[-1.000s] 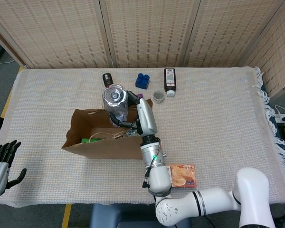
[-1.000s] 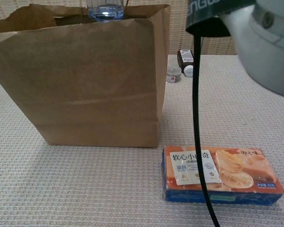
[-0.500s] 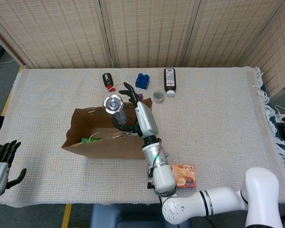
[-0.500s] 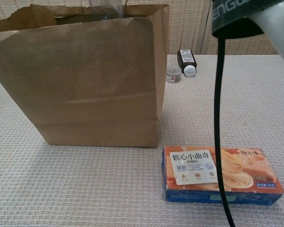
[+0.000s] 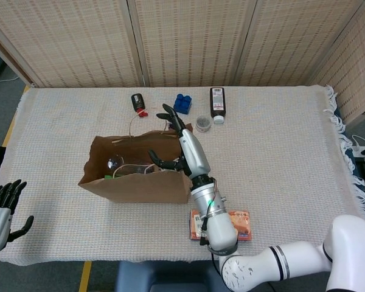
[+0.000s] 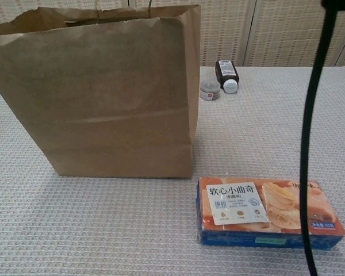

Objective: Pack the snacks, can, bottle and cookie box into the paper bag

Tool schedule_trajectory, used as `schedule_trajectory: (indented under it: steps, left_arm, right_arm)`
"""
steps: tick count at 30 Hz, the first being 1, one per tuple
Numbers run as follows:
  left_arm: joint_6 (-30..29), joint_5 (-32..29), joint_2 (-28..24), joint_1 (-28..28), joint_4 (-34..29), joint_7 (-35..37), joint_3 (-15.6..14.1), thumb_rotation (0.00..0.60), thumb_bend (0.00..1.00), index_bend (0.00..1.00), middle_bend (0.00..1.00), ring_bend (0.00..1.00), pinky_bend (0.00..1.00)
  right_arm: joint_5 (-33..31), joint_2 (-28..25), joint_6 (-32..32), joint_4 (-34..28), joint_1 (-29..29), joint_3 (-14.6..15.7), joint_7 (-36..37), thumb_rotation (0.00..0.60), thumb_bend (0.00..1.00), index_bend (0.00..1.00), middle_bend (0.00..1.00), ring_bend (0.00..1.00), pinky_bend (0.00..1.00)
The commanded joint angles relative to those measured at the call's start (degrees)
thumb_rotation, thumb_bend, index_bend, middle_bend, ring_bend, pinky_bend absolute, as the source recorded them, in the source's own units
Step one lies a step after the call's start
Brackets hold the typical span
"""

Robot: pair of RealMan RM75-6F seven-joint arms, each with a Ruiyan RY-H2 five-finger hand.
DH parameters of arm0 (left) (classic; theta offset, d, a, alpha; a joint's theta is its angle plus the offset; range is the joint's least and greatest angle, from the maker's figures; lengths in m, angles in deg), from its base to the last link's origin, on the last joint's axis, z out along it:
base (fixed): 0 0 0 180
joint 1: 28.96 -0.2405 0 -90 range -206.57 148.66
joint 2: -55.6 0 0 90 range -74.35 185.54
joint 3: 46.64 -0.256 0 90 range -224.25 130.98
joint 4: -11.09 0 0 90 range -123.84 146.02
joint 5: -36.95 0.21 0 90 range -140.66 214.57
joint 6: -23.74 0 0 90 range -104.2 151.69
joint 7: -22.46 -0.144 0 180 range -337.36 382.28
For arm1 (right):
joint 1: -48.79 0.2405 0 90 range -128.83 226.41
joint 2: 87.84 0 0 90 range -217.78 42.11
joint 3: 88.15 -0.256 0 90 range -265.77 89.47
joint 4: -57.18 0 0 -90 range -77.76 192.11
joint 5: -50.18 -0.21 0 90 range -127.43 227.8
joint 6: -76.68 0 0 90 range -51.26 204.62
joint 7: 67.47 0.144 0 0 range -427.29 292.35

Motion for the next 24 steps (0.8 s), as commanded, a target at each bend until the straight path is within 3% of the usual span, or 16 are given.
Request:
schedule_trajectory:
  steps: [1, 9, 15, 18, 24]
  left_arm:
    - [-0.03, -0.03, 0.00, -0.03, 0.00, 0.04, 0.00, 0.600, 0.36, 0.04, 0.00, 0.00, 0.00]
    - [-0.12, -0.15, 0.16, -0.08, -0.09, -0.77, 0.06, 0.600, 0.36, 0.04, 0.00, 0.00, 0.00]
    - [-0.11, -0.51, 0.32, -0.07, -0.42, -1.83, 0.23, 0.600, 0.36, 0.04, 0.00, 0.00, 0.00]
    - [-0.12, -0.72, 0.44, -0.06, -0.62, -2.36, 0.34, 0.600, 0.36, 0.04, 0.00, 0.00, 0.00]
    - [-0.15, -1.18, 0.73, 0.00, -1.01, -3.52, 0.62, 0.600, 0.36, 0.04, 0.00, 0.00, 0.00]
  right_arm:
    - [-1.27, -5.43, 1.48, -5.14, -2.59, 1.37, -4.57, 0.600, 0.24, 0.00, 0.13, 0.04, 0.13]
    - [-6.55, -22.58, 0.21, -11.46, -10.32, 7.03, -13.96, 0.600, 0.24, 0.00, 0.13, 0.03, 0.13]
    - [-7.64, -37.15, -9.74, -7.66, -16.06, 13.65, -17.41, 0.600, 0.24, 0.00, 0.13, 0.04, 0.13]
    - [-1.78, -42.27, -16.72, -3.43, -18.14, 18.08, -18.07, 0.600, 0.23, 0.00, 0.13, 0.03, 0.13]
    - [17.74, -46.81, -27.94, 2.75, -21.98, 25.55, -13.42, 0.600, 0.12, 0.00, 0.09, 0.00, 0.10]
